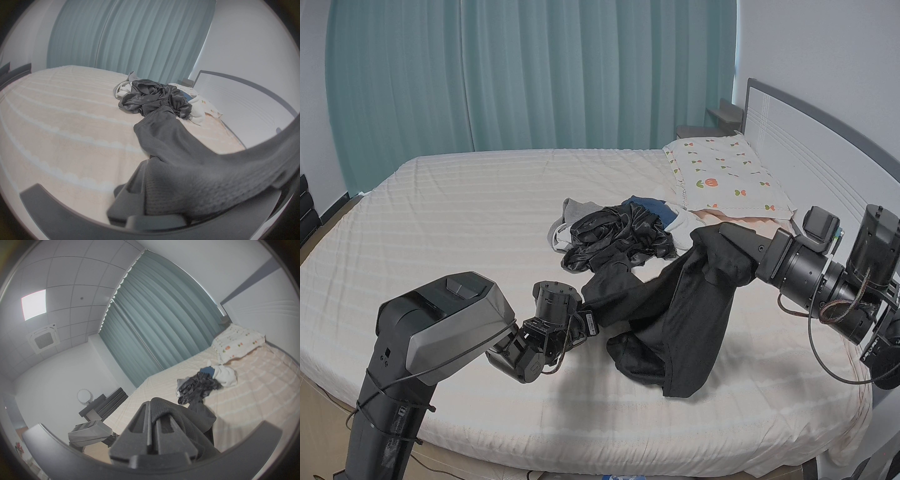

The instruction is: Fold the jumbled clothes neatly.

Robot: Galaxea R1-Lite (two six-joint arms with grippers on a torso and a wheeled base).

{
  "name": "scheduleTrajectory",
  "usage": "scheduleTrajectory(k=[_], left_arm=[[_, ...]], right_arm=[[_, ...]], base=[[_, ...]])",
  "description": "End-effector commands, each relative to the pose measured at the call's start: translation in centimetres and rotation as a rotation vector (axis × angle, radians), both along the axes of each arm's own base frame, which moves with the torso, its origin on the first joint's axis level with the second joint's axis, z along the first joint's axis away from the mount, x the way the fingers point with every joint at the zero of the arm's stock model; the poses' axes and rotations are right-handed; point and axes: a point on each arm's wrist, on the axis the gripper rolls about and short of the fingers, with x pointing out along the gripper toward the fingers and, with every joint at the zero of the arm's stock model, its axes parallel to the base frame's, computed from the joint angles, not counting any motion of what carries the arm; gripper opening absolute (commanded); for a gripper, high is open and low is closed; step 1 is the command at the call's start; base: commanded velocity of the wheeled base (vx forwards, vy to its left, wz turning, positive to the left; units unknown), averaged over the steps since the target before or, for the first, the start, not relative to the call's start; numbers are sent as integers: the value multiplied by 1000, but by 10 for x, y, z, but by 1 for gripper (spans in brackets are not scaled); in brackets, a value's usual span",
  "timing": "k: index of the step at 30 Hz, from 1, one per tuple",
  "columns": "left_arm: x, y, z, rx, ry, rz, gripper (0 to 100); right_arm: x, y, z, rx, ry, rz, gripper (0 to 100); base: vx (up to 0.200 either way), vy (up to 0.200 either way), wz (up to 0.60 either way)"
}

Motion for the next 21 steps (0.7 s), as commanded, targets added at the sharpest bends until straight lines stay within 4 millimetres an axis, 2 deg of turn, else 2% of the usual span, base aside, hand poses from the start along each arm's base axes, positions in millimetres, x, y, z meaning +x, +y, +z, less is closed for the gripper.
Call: scheduleTrajectory(k=[1,4,9,11,14,16,18,21], left_arm=[[-5,-1,23,-64,-19,-5,0],[-10,-1,50,-124,-42,-4,0],[-36,8,86,-171,-46,-43,0],[-48,13,101,-200,-46,-61,0],[-74,25,134,-289,-47,-105,0],[-88,33,147,-309,-61,-118,0],[-101,40,148,-294,-65,-117,0],[-118,51,147,-257,-113,-140,0]], right_arm=[[15,6,-21,2,95,-7,0],[22,7,-30,15,143,-20,0],[41,7,-49,-1,166,-58,0],[49,8,-49,14,138,-72,0],[53,6,-34,29,69,-85,0],[52,2,-17,35,6,-93,0],[52,-1,-7,33,-27,-103,0],[51,-5,-7,8,-7,-117,0]], base=[[0,0,0],[0,0,0],[0,0,0],[0,0,0],[0,0,0],[0,0,0],[0,0,0],[0,0,0]])
